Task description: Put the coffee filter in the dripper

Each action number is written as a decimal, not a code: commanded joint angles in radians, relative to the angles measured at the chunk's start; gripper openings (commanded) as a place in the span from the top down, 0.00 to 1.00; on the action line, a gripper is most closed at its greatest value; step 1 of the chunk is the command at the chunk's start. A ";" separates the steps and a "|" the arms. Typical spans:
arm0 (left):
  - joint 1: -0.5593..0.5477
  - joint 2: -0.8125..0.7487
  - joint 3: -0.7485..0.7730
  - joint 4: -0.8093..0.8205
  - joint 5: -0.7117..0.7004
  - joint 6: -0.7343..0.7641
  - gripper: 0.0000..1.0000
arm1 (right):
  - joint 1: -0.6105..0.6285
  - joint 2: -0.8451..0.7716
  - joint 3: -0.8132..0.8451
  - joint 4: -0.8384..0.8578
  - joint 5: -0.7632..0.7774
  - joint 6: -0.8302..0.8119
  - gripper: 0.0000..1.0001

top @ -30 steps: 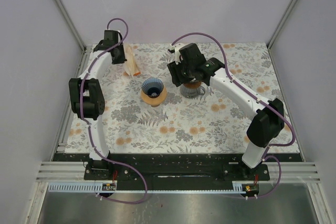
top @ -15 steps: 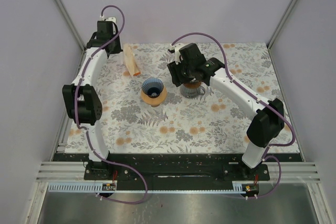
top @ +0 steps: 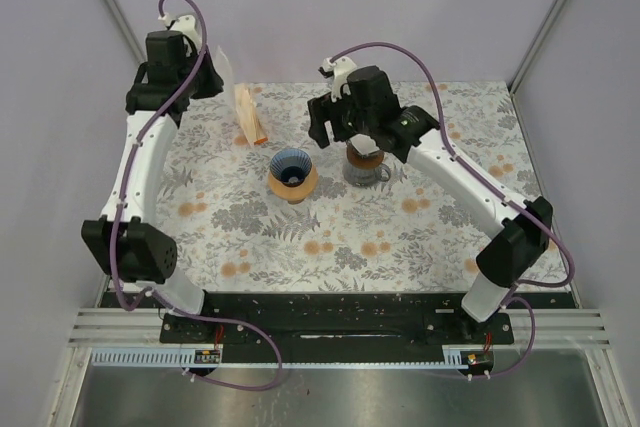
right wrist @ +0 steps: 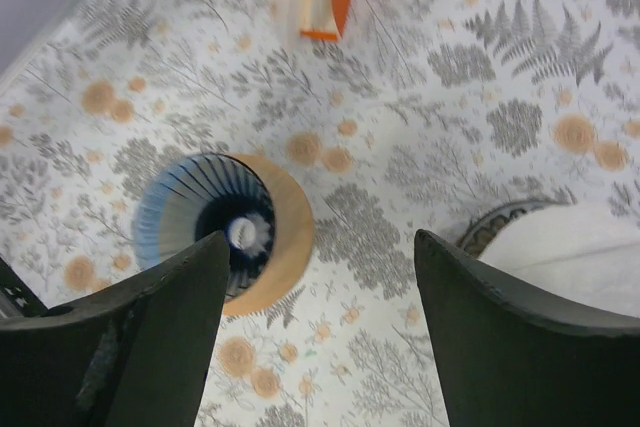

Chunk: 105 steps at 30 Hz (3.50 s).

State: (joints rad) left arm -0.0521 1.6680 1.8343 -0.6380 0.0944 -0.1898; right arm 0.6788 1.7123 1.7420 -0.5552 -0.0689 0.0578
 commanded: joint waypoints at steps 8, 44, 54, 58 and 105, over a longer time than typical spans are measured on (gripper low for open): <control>-0.055 -0.323 -0.210 -0.049 0.186 -0.158 1.00 | 0.232 -0.027 0.093 0.386 0.064 0.066 0.21; -0.092 -0.435 -0.291 -0.161 0.191 0.016 1.00 | 0.283 0.179 0.301 0.198 0.485 -0.115 1.00; -0.114 -0.444 -0.228 -0.233 0.344 0.092 0.55 | 0.243 0.205 0.471 -0.179 0.350 -0.079 1.00; -0.112 -0.456 -0.176 -0.246 0.354 0.107 0.38 | 0.226 0.191 0.497 -0.307 0.281 -0.075 1.00; -0.134 -0.226 -0.420 -0.052 0.359 0.026 0.48 | 0.153 0.564 0.838 -0.655 -0.034 -0.104 1.00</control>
State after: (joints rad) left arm -0.1749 1.4422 1.4231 -0.7399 0.4076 -0.1856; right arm 0.8425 2.2734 2.5710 -1.2419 -0.0731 -0.0372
